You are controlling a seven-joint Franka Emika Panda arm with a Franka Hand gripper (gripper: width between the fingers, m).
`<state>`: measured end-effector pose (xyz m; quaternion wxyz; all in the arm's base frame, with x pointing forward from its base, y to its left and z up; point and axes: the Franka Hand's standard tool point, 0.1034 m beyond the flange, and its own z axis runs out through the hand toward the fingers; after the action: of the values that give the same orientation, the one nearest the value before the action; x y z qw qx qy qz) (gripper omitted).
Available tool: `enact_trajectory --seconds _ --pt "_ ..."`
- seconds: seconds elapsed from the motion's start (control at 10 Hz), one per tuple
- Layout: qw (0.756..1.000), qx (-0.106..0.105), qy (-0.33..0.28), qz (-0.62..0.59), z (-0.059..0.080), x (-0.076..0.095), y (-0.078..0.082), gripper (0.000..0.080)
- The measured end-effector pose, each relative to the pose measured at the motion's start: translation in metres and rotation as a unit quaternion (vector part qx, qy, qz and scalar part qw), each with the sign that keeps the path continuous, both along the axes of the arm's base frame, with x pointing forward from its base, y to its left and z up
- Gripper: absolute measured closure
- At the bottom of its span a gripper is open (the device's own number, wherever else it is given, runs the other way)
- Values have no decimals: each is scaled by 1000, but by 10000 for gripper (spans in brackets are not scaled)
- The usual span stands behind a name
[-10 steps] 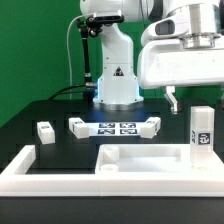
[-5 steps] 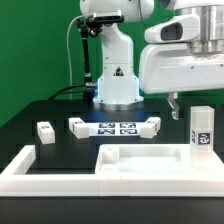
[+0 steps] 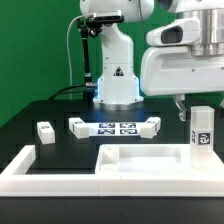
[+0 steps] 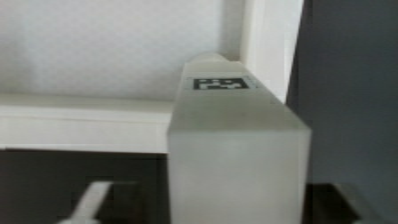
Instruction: Assemble desk
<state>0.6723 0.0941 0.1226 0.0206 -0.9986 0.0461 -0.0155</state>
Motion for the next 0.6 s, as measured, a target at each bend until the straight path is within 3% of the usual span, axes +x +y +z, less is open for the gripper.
enact_trajectory --seconds 0.4,0.6 --pt "992 5 5 -129 -1 0 -1 512" --pt "962 14 11 -271 -2 0 -4 512"
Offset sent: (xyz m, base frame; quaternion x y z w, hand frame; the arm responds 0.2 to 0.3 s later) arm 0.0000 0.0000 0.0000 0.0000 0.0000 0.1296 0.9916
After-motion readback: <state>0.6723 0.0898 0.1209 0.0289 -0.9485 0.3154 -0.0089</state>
